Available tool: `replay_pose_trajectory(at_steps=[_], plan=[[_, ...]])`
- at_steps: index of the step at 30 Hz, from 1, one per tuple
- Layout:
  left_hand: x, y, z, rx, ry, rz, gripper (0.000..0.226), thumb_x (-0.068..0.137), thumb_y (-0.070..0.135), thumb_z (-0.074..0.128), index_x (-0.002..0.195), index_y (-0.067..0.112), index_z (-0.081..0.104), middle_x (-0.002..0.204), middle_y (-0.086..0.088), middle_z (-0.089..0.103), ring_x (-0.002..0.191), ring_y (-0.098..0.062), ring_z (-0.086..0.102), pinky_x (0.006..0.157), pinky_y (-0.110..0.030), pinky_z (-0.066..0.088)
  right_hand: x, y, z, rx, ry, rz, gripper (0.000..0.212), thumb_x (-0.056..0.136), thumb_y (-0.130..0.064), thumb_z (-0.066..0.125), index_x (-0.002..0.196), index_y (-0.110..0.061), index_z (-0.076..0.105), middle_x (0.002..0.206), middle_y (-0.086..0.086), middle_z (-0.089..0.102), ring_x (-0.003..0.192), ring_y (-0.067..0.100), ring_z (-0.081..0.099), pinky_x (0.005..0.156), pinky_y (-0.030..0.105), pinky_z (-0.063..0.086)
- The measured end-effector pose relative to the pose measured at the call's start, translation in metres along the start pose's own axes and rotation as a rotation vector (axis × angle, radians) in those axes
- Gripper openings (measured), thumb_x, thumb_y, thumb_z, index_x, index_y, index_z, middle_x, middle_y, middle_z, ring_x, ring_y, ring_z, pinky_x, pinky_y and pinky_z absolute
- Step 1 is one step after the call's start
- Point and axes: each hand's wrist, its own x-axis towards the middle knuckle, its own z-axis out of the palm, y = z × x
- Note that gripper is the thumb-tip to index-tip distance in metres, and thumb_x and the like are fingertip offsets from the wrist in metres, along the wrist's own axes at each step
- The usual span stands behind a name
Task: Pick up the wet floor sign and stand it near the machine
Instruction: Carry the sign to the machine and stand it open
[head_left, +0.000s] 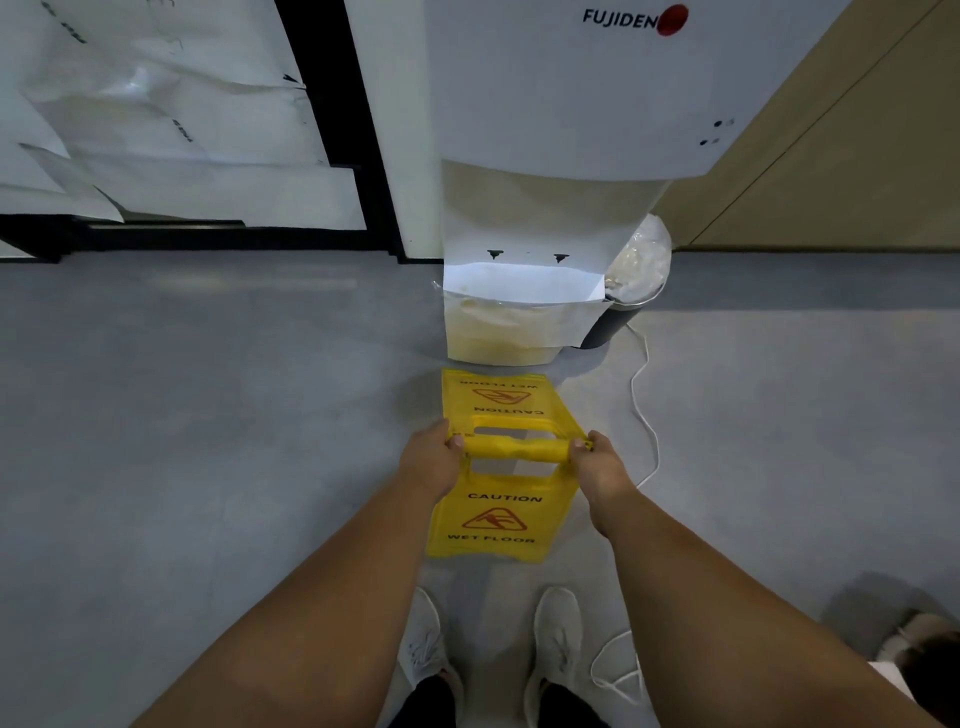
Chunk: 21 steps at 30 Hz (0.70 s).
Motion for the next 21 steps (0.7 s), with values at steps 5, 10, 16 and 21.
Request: replay_pose_trajectory(at_steps=[5,10,16,21], plan=[[0.007,0.019,0.003,0.129,0.088,-0.054,0.044,0.101,0.027,0.038,0.139,0.005,0.046,0.137,-0.024,0.052,0.125,-0.039,0.051,0.102,-0.042,0.044,0.011,-0.009,-0.008,-0.054,-0.05,-0.012,0.052,0.102,-0.031,0.037,0.149,-0.011,0.028,0.146,0.019,0.042,0.129,0.038,0.045,0.104,0.045,0.039],[0.006,0.037,0.01,0.184,0.188,-0.112,0.039,0.099,0.023,0.043,0.129,0.002,0.055,0.131,-0.023,0.059,0.121,-0.038,0.054,0.098,-0.043,0.045,0.016,-0.015,-0.029,-0.1,-0.173,-0.033,0.059,0.099,-0.033,0.048,0.15,-0.011,0.03,0.151,0.014,0.039,0.133,0.036,0.043,0.101,0.042,0.039],[0.01,0.053,0.012,0.196,0.223,-0.174,0.037,0.097,0.021,0.048,0.125,0.0,0.059,0.132,-0.022,0.06,0.125,-0.038,0.053,0.104,-0.041,0.043,0.027,-0.025,-0.048,-0.226,-0.202,-0.088,0.052,0.098,-0.029,0.051,0.144,-0.008,0.04,0.143,0.013,0.048,0.126,0.036,0.05,0.101,0.041,0.045],[0.007,0.055,0.012,0.191,0.22,-0.193,0.038,0.097,0.02,0.048,0.126,-0.001,0.059,0.134,-0.021,0.059,0.126,-0.037,0.053,0.105,-0.041,0.043,0.037,-0.015,-0.048,-0.228,-0.211,-0.082,0.054,0.092,-0.038,0.053,0.14,-0.016,0.043,0.138,0.012,0.053,0.119,0.037,0.056,0.098,0.053,0.05]])
